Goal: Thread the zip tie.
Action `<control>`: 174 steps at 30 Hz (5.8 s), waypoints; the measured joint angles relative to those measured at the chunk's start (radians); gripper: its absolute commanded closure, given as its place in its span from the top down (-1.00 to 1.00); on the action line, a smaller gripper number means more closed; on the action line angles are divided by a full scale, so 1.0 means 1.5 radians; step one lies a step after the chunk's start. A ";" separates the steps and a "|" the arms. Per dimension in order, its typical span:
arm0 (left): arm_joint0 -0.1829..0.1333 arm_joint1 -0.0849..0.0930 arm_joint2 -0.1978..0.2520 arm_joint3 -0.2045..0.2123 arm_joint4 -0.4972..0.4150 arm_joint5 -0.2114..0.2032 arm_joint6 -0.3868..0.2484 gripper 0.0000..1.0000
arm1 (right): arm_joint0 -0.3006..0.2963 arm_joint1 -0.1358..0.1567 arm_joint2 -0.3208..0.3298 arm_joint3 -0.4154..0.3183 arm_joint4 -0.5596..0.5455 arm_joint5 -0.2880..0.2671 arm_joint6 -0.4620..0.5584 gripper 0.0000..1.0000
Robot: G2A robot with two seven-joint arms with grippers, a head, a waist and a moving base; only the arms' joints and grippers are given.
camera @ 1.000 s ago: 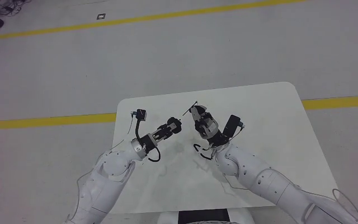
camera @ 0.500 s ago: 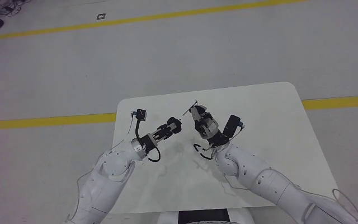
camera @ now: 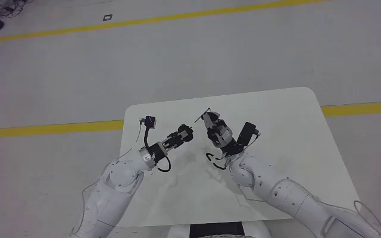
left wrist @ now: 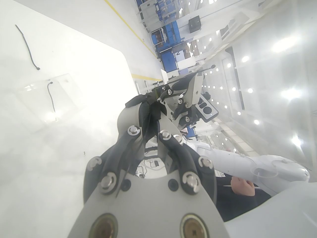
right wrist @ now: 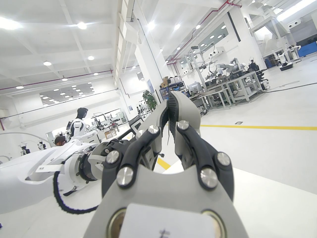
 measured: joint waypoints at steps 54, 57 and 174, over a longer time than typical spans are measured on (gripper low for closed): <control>0.000 0.000 0.000 0.000 0.000 0.000 0.000 -1.00 | -0.052 -0.088 0.032 0.021 -0.029 0.108 -0.014 -1.00; 0.000 0.000 0.000 0.000 0.000 0.000 0.000 -1.00 | -0.069 -0.087 0.046 0.002 -0.039 0.114 -0.006 -1.00; 0.000 0.000 0.000 0.000 0.000 0.000 0.000 -1.00 | -0.174 -0.157 0.184 -0.004 -0.161 0.062 0.025 -1.00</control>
